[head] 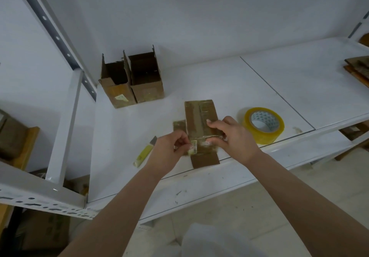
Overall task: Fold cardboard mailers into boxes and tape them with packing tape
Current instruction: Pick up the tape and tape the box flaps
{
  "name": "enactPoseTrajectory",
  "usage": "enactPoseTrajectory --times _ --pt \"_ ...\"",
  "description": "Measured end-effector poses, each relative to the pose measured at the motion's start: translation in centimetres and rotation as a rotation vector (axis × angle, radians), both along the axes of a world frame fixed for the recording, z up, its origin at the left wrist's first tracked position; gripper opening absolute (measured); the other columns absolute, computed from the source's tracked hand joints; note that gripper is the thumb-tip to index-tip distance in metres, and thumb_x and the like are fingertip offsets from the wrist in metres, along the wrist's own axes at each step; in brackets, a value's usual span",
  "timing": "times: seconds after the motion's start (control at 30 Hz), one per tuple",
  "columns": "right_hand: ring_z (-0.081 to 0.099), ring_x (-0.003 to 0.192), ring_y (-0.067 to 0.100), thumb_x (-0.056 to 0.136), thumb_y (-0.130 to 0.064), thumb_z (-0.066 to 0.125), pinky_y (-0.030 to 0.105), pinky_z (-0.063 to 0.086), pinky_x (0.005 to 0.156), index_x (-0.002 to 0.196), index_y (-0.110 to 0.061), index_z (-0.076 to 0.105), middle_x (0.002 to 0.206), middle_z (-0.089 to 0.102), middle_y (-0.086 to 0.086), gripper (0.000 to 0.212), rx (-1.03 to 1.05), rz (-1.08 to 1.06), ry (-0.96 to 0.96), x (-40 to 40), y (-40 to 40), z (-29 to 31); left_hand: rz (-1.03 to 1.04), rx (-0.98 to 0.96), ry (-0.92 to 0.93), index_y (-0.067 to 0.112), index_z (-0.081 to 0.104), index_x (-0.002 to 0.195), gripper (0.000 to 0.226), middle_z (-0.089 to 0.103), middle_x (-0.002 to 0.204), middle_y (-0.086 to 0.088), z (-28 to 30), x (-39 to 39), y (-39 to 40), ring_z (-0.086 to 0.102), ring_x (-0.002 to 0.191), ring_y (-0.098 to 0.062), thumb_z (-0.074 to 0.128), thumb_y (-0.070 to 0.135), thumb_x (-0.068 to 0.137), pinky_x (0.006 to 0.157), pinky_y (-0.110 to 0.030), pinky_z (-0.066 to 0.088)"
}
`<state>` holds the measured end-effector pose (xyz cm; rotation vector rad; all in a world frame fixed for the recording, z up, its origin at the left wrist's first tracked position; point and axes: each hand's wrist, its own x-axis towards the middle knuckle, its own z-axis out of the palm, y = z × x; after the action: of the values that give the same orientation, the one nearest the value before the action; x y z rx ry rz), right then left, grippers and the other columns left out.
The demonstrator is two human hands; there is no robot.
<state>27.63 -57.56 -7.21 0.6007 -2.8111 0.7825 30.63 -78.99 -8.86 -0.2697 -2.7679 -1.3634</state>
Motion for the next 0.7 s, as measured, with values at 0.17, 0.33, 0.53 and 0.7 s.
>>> enactPoseTrajectory --times 0.17,0.33,0.53,0.7 --pt "0.053 0.07 0.015 0.082 -0.042 0.069 0.026 0.045 0.068 0.13 -0.02 0.061 0.096 0.054 0.002 0.053 -0.008 0.022 0.007 -0.1 0.0 -0.1 0.108 -0.035 0.081 0.031 0.049 0.073 0.03 0.062 0.067 0.01 -0.8 -0.2 0.8 0.062 0.065 -0.008 0.078 0.026 0.08 0.061 -0.012 0.045" --pt "0.051 0.071 0.013 0.081 -0.04 0.072 0.028 0.047 0.069 0.128 -0.018 0.062 0.097 0.056 0.003 0.053 -0.041 0.028 -0.004 -0.4 0.1 -0.1 0.073 -0.062 0.09 0.021 0.042 0.08 0.038 0.054 0.065 0.012 -1.1 -1.2 1.2 0.057 0.062 -0.013 0.078 0.032 0.078 0.058 -0.017 0.043" --pt "0.056 0.076 0.016 0.08 -0.039 0.073 0.03 0.051 0.075 0.13 -0.019 0.06 0.1 0.058 0.002 0.055 -0.082 0.049 -0.048 -0.6 0.3 -0.3 0.021 -0.136 0.048 0.018 0.038 0.085 0.042 0.062 0.073 -0.003 -1.4 -1.4 0.7 0.059 0.066 -0.021 0.079 0.025 0.077 0.061 -0.026 0.044" --pt "0.058 0.073 0.019 0.08 -0.036 0.074 0.027 0.049 0.069 0.13 -0.016 0.061 0.097 0.058 0.005 0.055 -0.058 0.047 0.005 -0.3 0.2 -0.7 0.085 -0.121 0.051 0.019 0.043 0.095 0.053 0.054 0.095 0.001 0.0 -1.4 1.1 0.053 0.076 -0.01 0.086 0.032 0.067 0.065 -0.02 0.044"
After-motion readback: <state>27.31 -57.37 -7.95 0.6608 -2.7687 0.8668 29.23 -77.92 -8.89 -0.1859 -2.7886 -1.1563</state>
